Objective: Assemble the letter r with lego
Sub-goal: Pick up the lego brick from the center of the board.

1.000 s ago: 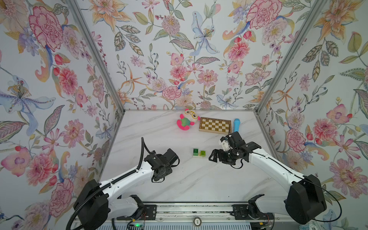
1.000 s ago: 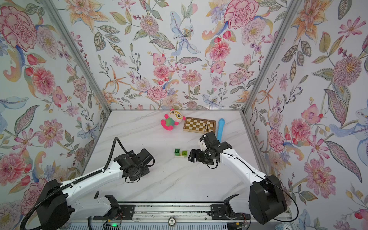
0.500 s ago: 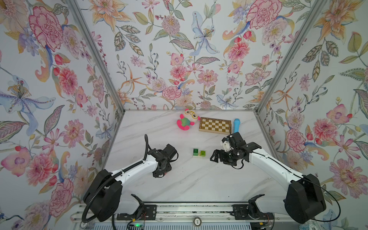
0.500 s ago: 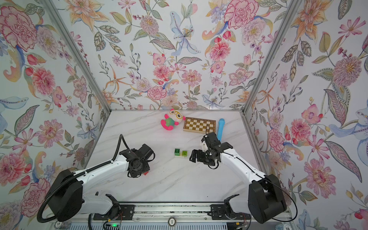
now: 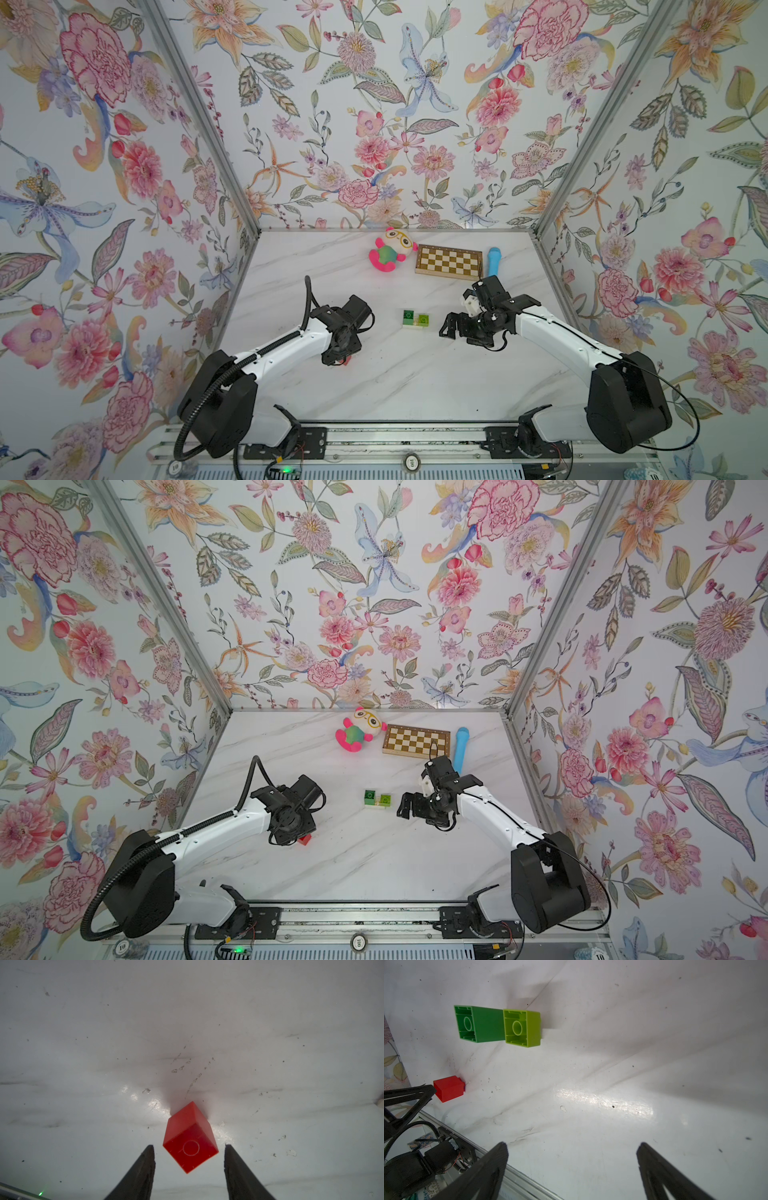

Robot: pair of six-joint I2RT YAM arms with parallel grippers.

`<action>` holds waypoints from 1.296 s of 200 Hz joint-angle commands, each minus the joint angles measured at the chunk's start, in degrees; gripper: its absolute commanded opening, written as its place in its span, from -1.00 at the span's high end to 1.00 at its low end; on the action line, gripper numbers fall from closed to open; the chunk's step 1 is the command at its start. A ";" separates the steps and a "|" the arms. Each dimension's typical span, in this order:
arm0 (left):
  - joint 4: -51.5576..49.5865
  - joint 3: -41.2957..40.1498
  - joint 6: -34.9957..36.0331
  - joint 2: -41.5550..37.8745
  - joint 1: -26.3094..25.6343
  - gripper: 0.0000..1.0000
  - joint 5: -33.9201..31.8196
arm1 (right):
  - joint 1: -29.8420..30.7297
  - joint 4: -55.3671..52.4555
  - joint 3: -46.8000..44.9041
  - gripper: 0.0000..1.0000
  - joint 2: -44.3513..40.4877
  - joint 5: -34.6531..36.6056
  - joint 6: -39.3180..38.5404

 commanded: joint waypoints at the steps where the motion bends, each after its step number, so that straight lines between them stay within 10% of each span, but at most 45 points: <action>1: -1.86 0.99 -0.93 -0.38 0.43 -0.12 0.42 | -0.29 0.47 0.74 -0.98 0.88 -0.56 -1.12; 259: 1.93 4.49 6.30 11.40 0.46 0.04 3.92 | -3.54 1.60 -1.41 -0.98 1.98 -2.30 -2.52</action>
